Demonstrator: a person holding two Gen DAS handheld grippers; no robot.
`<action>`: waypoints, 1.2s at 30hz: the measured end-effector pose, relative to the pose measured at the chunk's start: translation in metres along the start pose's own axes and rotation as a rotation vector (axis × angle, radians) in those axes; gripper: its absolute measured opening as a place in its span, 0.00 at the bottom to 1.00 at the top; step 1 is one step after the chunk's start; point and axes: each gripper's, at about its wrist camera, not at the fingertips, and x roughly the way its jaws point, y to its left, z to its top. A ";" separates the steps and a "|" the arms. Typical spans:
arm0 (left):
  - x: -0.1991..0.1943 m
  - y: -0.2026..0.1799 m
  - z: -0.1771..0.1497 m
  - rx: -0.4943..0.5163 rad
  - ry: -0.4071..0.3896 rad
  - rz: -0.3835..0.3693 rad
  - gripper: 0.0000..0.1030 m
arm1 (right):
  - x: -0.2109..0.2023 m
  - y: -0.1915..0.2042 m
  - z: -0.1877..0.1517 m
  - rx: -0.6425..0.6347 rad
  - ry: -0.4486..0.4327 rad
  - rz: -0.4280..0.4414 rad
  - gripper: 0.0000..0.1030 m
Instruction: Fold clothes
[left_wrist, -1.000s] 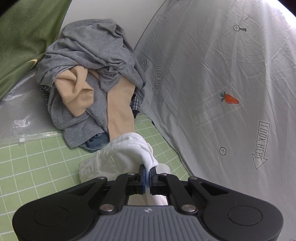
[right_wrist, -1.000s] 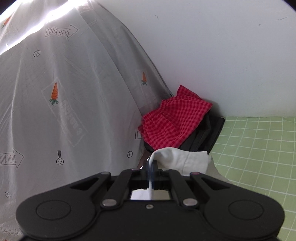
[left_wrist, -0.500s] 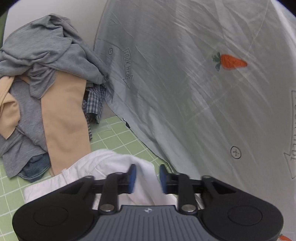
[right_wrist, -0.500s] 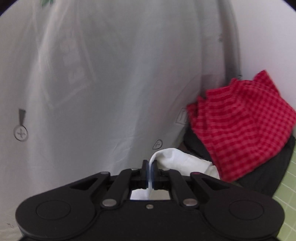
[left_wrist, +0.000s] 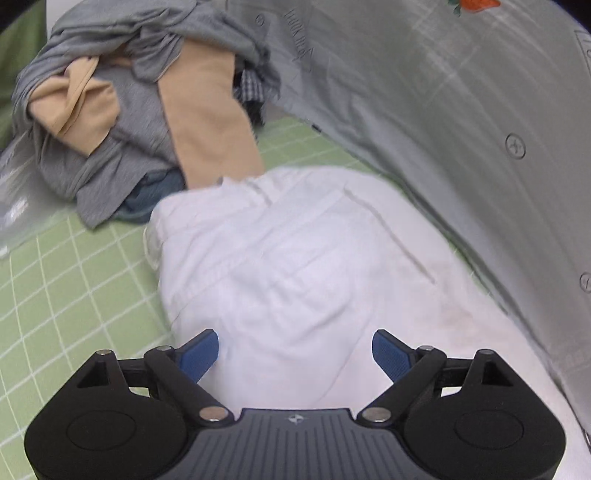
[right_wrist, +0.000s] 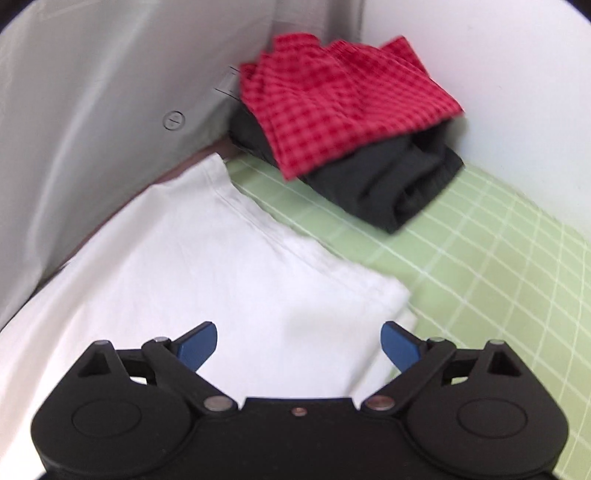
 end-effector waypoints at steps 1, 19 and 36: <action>0.004 0.005 -0.006 -0.012 0.021 0.004 0.88 | 0.001 -0.007 -0.008 0.021 0.011 -0.008 0.94; 0.019 0.016 -0.019 -0.085 0.065 -0.097 0.18 | 0.002 -0.025 -0.027 -0.040 0.003 0.019 0.04; -0.071 0.132 -0.101 0.001 0.066 -0.089 0.25 | -0.094 -0.144 -0.118 -0.074 0.044 -0.001 0.09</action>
